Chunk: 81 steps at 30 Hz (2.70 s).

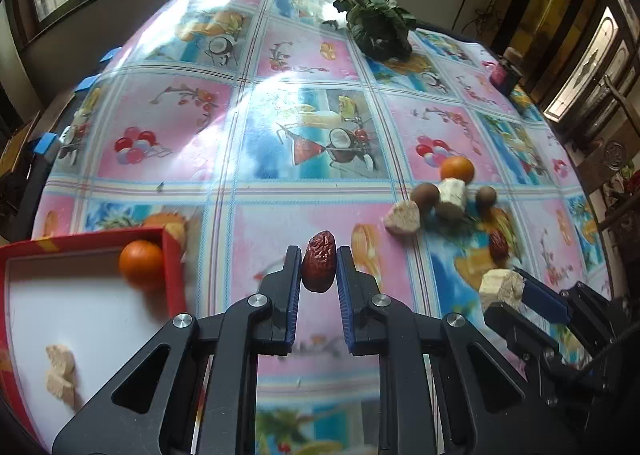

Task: Organize fruits
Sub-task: 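Grasp a red date with the left gripper while the right gripper grasps a round bread slice, then carry the red date and bread slice into the red tray and release both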

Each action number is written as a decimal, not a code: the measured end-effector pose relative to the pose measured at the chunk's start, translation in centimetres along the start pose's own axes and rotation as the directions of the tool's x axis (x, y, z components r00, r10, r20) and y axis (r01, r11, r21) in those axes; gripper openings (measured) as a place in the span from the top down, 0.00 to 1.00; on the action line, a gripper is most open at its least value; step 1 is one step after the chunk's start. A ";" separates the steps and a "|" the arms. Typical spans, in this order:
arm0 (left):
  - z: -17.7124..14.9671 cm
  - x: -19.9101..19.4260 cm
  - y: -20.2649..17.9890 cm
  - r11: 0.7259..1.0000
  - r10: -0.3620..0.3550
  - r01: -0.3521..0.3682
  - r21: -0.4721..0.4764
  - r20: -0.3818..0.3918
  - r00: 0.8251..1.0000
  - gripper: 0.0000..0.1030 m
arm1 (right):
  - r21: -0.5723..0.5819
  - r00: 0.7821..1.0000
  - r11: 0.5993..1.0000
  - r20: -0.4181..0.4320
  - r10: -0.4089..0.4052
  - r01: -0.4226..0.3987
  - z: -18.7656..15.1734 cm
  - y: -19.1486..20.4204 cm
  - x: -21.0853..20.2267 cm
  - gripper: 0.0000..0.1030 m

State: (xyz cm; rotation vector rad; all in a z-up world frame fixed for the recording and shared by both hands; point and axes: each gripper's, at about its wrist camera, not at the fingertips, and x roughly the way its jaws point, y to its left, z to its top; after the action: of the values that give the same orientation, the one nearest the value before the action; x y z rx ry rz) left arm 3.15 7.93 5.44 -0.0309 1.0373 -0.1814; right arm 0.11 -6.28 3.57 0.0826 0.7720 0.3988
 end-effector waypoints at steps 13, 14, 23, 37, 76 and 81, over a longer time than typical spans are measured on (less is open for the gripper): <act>-6.2 -6.1 2.8 0.999 0.037 -0.035 -0.030 0.064 0.997 0.84 | -0.036 0.997 0.997 0.003 0.073 -0.073 -1.8 5.1 -2.1 0.72; -6.6 -6.2 3.1 0.998 0.045 -0.043 -0.036 0.064 0.997 0.84 | -0.041 0.997 0.996 0.001 0.076 -0.076 -1.9 5.5 -2.1 0.72; -8.8 -7.9 5.8 0.992 0.114 -0.107 -0.073 0.098 0.989 0.84 | -0.119 0.993 0.986 -0.034 0.115 -0.119 -2.3 10.3 -1.6 0.72; -11.9 -10.8 13.4 0.963 0.199 -0.175 -0.205 0.105 0.974 0.84 | -0.209 0.977 0.955 -0.093 0.193 -0.209 -1.9 16.6 0.4 0.72; -13.8 -8.3 20.1 0.918 0.260 -0.239 -0.316 0.027 0.965 0.84 | -0.315 0.915 0.877 -0.297 0.273 -0.364 -1.4 25.9 10.3 0.72; -13.8 -8.0 20.2 0.912 0.270 -0.252 -0.323 0.010 0.963 0.84 | -0.335 0.921 0.874 -0.288 0.261 -0.352 -1.4 26.2 10.7 0.72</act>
State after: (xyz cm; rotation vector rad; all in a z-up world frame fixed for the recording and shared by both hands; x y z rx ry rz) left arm -9.89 29.96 3.00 -0.1887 0.9973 0.2326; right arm -2.34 21.84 1.11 -0.2146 0.9045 0.8724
